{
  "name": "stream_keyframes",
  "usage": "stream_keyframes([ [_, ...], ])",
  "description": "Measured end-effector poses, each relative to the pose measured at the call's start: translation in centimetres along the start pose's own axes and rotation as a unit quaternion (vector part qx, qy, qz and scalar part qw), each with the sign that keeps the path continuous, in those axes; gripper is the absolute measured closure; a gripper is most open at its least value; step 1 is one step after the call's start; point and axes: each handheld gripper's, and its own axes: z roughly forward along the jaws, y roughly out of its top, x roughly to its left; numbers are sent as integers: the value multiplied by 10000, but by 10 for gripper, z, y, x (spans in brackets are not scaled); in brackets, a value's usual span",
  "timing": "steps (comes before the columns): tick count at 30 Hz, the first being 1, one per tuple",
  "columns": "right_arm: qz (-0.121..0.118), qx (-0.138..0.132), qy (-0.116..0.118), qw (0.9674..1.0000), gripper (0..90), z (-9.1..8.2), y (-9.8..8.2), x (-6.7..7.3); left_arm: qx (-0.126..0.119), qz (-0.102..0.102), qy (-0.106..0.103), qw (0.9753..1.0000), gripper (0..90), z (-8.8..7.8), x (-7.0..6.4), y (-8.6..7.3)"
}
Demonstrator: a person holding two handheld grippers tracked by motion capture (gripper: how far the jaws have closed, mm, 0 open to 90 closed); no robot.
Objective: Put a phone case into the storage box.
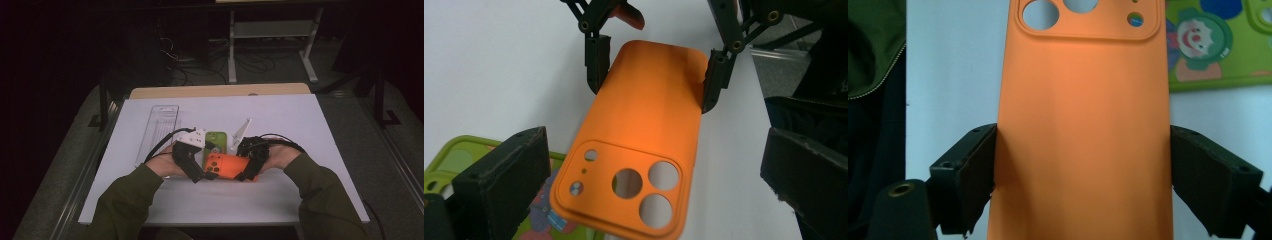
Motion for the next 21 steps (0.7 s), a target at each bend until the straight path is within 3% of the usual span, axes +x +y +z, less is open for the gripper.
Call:
stream_keyframes([
  [3, -170, -4, -4, 9999, 154, 1, 5, 5, 66, 34, -95, 9999, 0, 5, -1, -1],
  [8, -245, 11, 39, 9997, 154, 2, 7, 8, 221, 147, -172, 9995, 0, 9, -1, -2],
  [11, -342, -27, 25, 9994, 154, 2, 10, 11, 277, 78, -265, 9992, 0, 13, -3, -2],
  [21, -570, -62, 52, 9983, 154, 3, 17, 19, 589, 157, -321, 9976, 0, 26, -4, -6],
])
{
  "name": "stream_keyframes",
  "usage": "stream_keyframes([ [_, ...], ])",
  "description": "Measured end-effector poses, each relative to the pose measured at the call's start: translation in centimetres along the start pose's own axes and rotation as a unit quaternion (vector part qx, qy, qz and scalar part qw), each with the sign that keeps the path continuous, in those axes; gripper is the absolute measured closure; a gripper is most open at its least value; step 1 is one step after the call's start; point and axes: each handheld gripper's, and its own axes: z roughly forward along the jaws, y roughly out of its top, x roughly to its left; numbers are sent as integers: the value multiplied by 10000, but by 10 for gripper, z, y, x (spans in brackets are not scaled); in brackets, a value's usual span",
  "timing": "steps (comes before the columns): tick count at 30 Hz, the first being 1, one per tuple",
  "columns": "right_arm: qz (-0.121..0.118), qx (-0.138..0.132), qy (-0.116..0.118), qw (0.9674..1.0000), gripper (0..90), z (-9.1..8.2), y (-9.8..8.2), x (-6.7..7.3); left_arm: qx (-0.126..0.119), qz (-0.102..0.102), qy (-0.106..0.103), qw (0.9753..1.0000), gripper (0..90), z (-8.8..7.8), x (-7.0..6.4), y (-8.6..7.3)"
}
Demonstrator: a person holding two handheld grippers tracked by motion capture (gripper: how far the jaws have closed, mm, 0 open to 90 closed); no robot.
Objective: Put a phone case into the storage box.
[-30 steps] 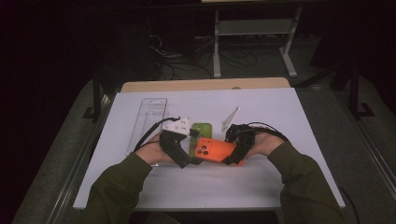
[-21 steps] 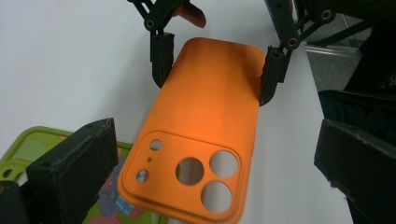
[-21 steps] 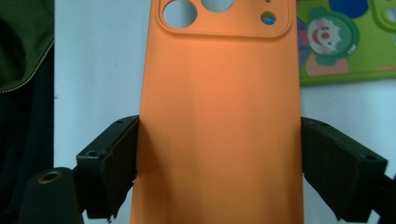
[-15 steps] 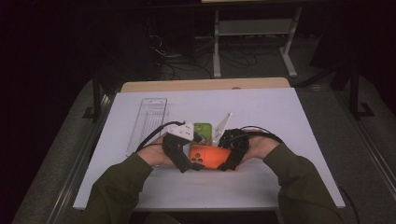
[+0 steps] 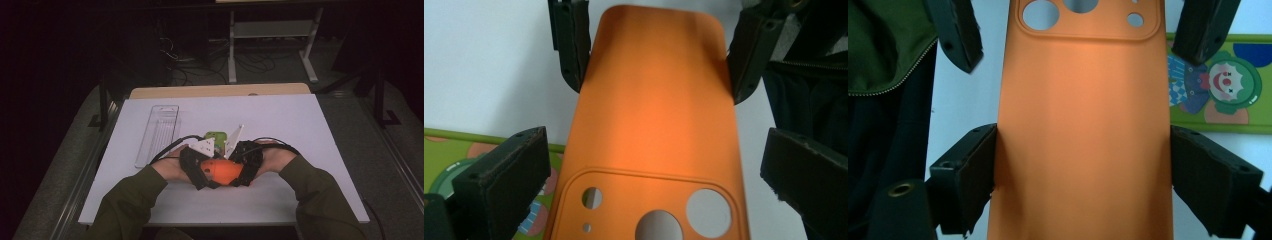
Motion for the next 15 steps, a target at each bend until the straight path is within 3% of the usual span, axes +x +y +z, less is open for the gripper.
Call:
stream_keyframes([
  [5, -45, -8, -19, 10000, 154, -1, 1, 1, 62, -51, 11, 10000, 0, 5, -2, -1],
  [6, -47, -9, -6, 10000, 154, -1, 1, 1, 217, 88, 37, 9997, 0, 5, 0, -1],
  [13, -62, -51, -43, 10000, 154, -1, 1, 1, 283, 89, 57, 9995, 2, 7, 0, -2],
  [15, -67, -53, -33, 10000, 154, -1, 1, 1, 264, 82, 32, 9996, 39, 6, 0, -2],
])
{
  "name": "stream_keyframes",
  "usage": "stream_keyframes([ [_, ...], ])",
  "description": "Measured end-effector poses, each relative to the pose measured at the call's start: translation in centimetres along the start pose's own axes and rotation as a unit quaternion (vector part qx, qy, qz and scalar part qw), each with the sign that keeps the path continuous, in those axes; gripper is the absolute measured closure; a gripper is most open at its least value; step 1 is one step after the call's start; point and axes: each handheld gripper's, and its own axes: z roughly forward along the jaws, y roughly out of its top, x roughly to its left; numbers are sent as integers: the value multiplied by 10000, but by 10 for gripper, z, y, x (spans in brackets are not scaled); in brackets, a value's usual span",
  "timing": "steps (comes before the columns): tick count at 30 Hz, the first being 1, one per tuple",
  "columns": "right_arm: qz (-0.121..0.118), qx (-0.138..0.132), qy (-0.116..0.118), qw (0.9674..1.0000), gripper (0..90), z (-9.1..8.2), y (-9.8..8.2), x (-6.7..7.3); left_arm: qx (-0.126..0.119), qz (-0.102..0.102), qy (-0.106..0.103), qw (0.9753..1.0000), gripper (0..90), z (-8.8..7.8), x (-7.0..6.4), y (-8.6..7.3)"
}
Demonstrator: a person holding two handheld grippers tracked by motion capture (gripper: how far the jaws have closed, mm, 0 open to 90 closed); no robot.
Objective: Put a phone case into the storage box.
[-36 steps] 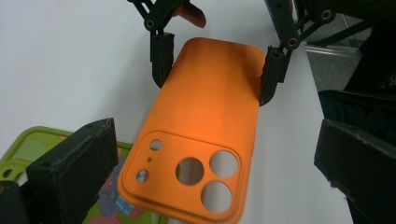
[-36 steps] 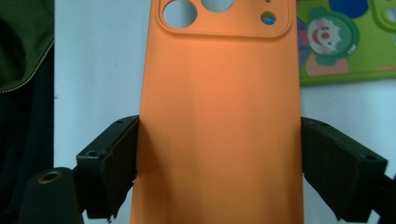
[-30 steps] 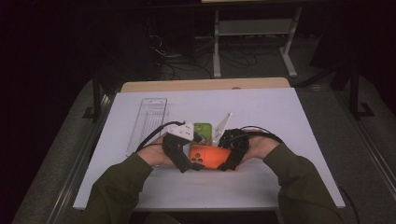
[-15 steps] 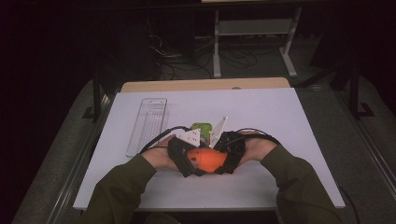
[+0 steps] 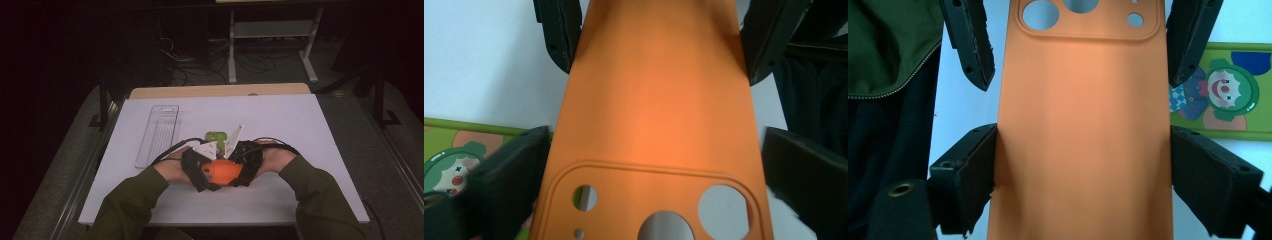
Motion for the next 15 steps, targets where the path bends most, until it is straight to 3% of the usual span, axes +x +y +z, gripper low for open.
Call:
stream_keyframes([
  [7, -27, -6, 27, 10000, 154, 0, 0, 0, -68, -76, -38, 9999, 125, -1, 0, -1],
  [15, -39, -22, 72, 10000, 153, 0, 0, 0, -48, -85, -133, 9999, 142, -2, 0, -1],
])
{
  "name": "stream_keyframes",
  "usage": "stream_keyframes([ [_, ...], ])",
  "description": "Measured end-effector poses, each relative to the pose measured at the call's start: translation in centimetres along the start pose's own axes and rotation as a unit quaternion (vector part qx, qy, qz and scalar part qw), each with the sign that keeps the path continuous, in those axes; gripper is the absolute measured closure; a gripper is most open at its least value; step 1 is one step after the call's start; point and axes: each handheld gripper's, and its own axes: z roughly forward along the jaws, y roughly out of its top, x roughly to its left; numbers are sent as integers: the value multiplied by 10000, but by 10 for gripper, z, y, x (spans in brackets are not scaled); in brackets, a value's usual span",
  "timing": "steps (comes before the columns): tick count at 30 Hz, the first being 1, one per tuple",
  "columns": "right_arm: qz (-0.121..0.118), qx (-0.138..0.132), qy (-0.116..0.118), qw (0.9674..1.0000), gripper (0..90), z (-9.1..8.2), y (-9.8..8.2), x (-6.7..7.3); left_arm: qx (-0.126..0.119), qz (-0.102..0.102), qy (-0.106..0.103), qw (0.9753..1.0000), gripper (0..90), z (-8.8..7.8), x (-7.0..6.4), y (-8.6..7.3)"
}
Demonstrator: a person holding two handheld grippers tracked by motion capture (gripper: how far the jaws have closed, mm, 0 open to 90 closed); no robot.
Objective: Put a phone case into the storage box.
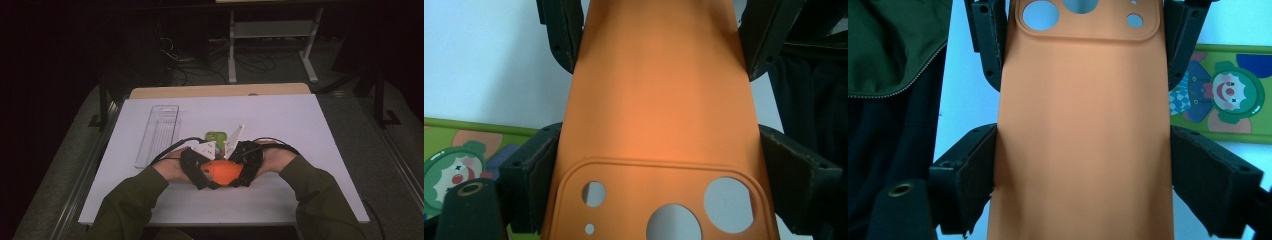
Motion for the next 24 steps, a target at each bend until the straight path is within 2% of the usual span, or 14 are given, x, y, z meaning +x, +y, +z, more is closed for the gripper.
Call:
stream_keyframes([
  [7, 22, -21, 87, 10000, 150, 0, -1, -1, 0, -22, -49, 10000, 153, 0, 0, 0],
  [9, 104, -42, 56, 9999, 134, 0, -2, -1, 1, -78, -46, 10000, 155, 0, 0, 0],
  [11, 160, -105, -7, 9998, 110, -2, -4, -2, 46, -61, 0, 10000, 155, 0, 0, 0],
  [13, 306, -245, 26, 9992, 19, -8, -6, -4, 56, -60, 38, 10000, 155, 0, 0, 1],
  [14, 397, -277, -34, 9988, 5, -11, -7, -4, 109, -75, 117, 9998, 155, -1, 0, 1],
  [19, 590, -465, -265, 9968, 0, -19, -14, -8, 91, -209, 216, 9995, 154, 0, 1, 0],
  [24, 921, -724, -507, 9918, 0, -27, -24, -11, 143, -406, 407, 9982, 154, 0, 2, 0],
])
